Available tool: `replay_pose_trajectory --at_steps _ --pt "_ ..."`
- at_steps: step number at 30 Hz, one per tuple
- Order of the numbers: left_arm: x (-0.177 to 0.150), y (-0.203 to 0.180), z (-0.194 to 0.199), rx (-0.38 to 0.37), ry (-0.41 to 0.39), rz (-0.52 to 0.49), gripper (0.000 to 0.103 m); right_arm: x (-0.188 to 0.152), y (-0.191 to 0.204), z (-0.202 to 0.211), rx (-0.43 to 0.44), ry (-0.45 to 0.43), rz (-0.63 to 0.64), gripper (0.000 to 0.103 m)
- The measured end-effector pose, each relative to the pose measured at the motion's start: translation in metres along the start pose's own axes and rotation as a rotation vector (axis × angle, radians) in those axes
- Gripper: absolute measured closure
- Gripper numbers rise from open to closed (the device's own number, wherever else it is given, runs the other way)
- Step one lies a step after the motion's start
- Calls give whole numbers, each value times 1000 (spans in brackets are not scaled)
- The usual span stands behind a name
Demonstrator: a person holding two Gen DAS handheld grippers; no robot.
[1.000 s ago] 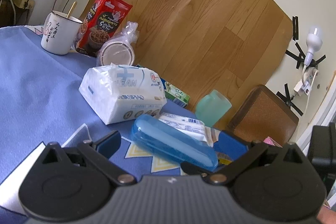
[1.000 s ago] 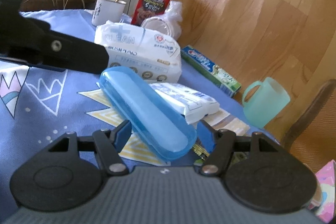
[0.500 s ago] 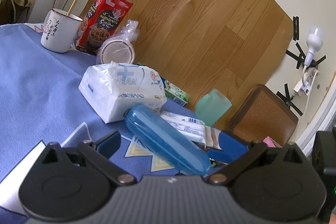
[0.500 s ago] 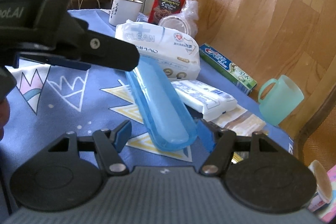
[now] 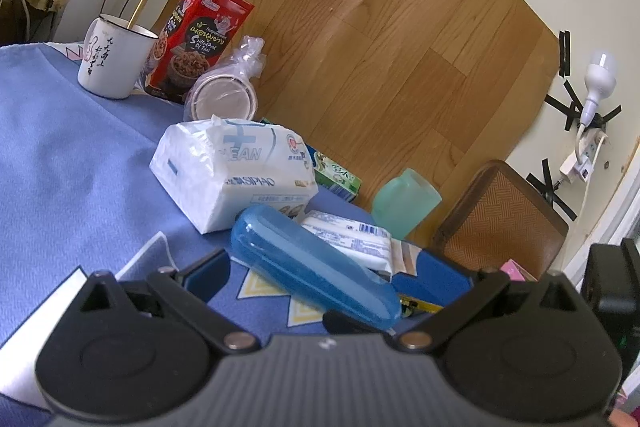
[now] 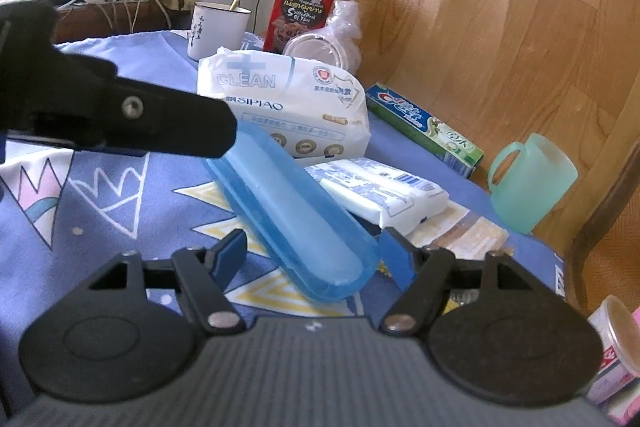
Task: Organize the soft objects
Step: 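Grasp the blue toothbrush case with the right gripper and lift it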
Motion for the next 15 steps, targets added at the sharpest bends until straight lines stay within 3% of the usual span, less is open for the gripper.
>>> replay_pose_trajectory --at_steps 7,15 --pt "-1 1 0 1 1 8 0 -4 11 15 51 1 13 28" --pt "-1 1 0 8 2 8 0 5 5 15 31 -30 -7 28"
Point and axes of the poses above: each gripper's, at about its wrist camera, not at the fingertips, and z roughly against the way its jaws point, y to its left, x to its top, the point moved 6 cm from there along -z, roughly the way its jaws point, and after that the axes turned 8 degrees about -z, right-handed, at the moved point
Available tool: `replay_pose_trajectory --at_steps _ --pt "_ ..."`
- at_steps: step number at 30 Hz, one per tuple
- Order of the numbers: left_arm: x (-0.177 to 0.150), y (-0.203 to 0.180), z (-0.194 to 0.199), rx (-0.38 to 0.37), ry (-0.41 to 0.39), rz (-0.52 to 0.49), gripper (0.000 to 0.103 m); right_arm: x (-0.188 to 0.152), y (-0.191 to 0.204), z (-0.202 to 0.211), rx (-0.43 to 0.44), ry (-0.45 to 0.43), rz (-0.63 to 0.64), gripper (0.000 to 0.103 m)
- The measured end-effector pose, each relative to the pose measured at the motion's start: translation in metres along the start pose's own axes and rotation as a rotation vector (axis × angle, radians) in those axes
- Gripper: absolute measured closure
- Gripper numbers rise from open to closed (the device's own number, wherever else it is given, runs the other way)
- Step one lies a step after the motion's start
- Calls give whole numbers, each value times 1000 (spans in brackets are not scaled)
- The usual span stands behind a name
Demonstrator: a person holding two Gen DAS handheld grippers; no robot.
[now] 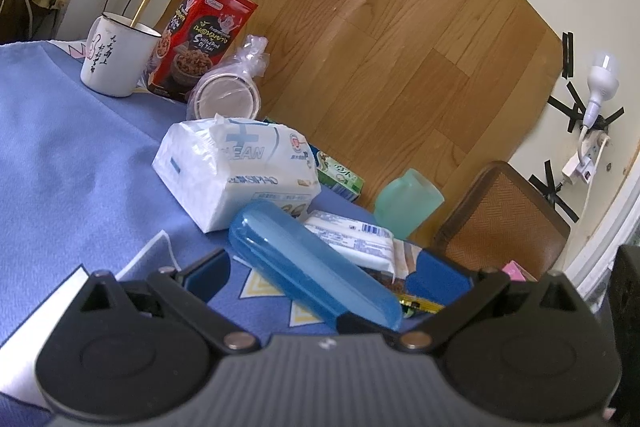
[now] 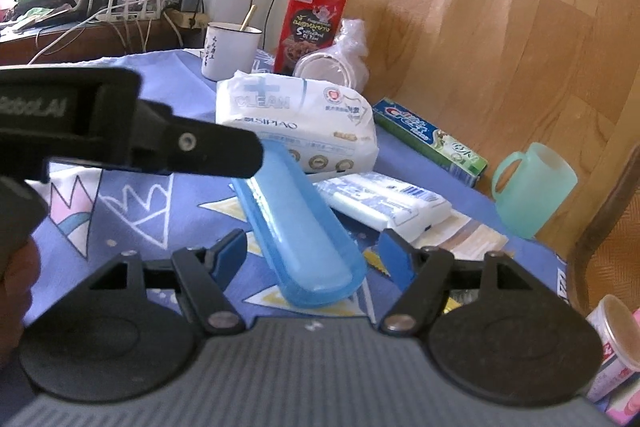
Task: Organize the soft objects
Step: 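Grasp the blue toothbrush case with the right gripper and lift it, then carry the blue case into the pink tin and open the right gripper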
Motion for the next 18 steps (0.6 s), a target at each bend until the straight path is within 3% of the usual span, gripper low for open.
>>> replay_pose_trajectory --at_steps 6,9,13,18 --pt "0 -1 0 4 1 -4 0 -5 2 -15 9 42 8 30" --pt "0 -1 0 5 2 -6 0 -7 2 -18 11 56 -9 38" --pt "0 -1 0 6 3 -7 0 -11 5 -8 14 53 27 44" --pt "0 -1 0 5 6 -7 0 -26 1 23 3 52 50 45"
Point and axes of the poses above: each gripper's, at about its wrist camera, not at the fingertips, and z roughly against the way its jaws point, y to its left, x to its top, the point moved 6 cm from there along -z, roughly the way its jaws point, and after that the axes turned 8 degrees about -z, right-handed, at the moved point
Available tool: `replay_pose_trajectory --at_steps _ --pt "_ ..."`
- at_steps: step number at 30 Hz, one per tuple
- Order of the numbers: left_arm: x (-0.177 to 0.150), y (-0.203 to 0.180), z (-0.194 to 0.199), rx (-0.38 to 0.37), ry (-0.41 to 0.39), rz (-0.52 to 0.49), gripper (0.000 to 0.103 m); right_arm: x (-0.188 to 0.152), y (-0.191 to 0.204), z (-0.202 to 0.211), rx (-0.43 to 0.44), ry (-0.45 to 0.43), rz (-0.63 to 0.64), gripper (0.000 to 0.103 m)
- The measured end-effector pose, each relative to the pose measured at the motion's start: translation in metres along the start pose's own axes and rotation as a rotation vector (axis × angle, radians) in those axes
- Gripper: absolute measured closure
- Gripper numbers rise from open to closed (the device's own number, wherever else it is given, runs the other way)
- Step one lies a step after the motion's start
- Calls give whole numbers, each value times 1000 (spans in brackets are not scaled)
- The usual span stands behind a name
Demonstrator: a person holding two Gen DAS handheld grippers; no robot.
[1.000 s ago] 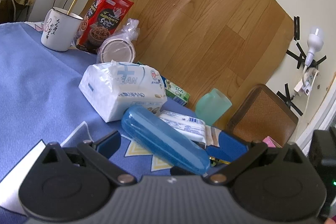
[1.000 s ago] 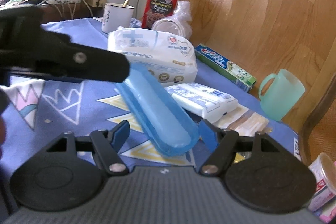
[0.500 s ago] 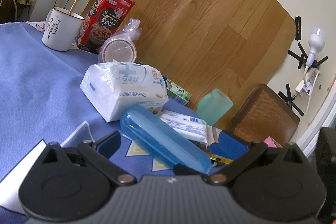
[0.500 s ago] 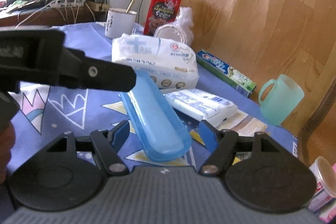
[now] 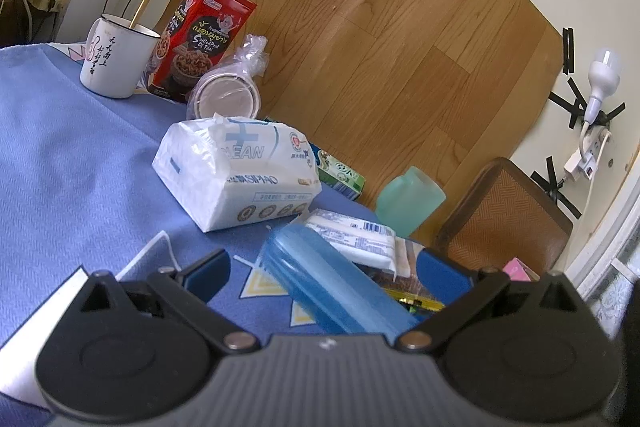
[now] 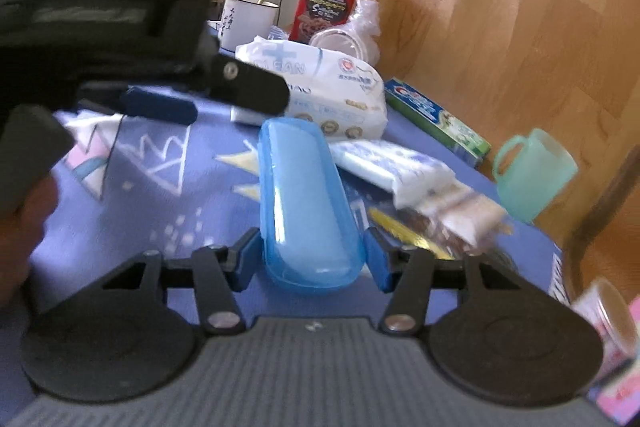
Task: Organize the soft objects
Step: 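Carry the blue case into the pink tin and open the right gripper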
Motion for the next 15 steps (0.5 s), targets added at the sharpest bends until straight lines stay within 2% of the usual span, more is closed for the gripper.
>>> replay_pose_trajectory --at_steps 6,12,15 --pt "-1 1 -3 1 22 2 0 -37 -18 54 -56 -3 -91 45" --pt "-3 -1 -8 9 57 -8 0 -82 -49 93 -203 1 -235 44" --pt "-5 -7 -10 16 73 -48 0 -98 -62 103 -276 6 -288 38"
Point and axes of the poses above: each gripper's, at about its wrist camera, not at the fingertips, and z roughly against the way its jaws point, y to its left, x to its top, the point moved 6 cm from there along -z, roughly the way its jaws point, and after that the axes turned 8 degrees about -z, right-handed, at the moved point
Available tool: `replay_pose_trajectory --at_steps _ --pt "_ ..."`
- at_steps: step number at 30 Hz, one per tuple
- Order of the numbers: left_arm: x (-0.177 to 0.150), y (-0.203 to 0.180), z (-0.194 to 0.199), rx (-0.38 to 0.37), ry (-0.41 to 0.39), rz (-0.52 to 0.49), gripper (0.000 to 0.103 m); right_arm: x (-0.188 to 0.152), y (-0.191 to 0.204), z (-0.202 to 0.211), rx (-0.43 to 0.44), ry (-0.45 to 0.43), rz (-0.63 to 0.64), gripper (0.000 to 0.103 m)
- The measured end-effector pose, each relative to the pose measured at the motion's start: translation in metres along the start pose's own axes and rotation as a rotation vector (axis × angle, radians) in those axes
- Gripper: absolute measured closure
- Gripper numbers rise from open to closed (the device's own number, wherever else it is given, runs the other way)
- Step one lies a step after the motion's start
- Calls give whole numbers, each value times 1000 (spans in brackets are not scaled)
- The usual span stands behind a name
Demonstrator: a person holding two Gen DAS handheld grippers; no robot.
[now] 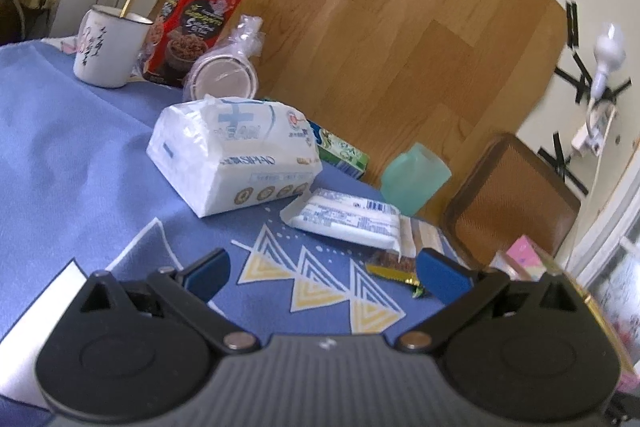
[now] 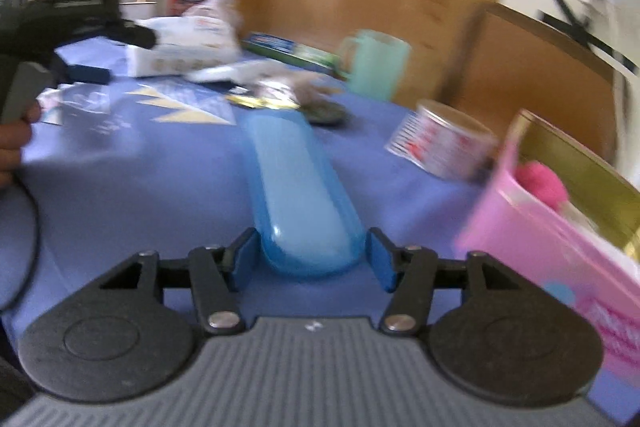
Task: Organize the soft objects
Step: 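Carry the blue case into the pink tin and open the right gripper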
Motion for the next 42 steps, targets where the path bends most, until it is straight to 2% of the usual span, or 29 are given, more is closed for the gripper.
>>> replay_pose_trajectory --at_steps 4,9,12,15,18,20,22,23,28,30,31,32,35,38,42 --pt "-2 -10 -1 22 11 -66 0 -8 -11 5 -4 -11 -84 36" --pt "-6 -25 -8 -6 77 -136 0 -9 -4 8 16 -28 -83 36" --pt "-13 -41 -9 -69 124 -145 1 -11 3 11 24 -41 -42 33" --pt "-23 -64 -8 -171 190 -125 3 -8 3 8 19 -45 -35 32" --pt "-32 -90 -8 -235 251 -173 8 -6 2 5 27 -44 -57 32" --pt "-37 -101 -10 -270 284 -180 12 -7 6 7 65 -37 -61 39" --pt "-39 -107 -10 -295 304 -178 14 -9 16 15 132 -39 -57 40" --pt "-40 -110 -11 -303 314 -179 15 -9 19 18 139 -46 -48 40" --pt "-50 -121 -24 -332 406 -181 32 -4 26 16 105 -75 -22 32" --pt "-56 -130 -33 -356 454 -197 33 0 25 5 82 -56 -38 33" --pt "-56 -134 -35 -360 446 -216 38 1 26 -2 82 -36 -51 47" --pt "-57 -140 -38 -374 454 -221 41 1 29 -8 91 -18 -63 48" --pt "-52 -152 -36 -371 427 -229 41 4 31 -6 37 -60 -65 48" --pt "-39 -175 -23 -422 365 -292 41 8 22 17 -8 -168 -100 48" --pt "-22 -229 -13 -492 269 -413 41 18 -1 45 -143 -303 -114 48"
Point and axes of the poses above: each gripper's, at about its wrist camera, not at the fingertips, and z roughly against the way its jaws point, y to its left, x to its top, the point moved 6 cm from there along -z, roughly the way its jaws point, and after that the axes turned 8 degrees about -z, right-handed, at the moved point
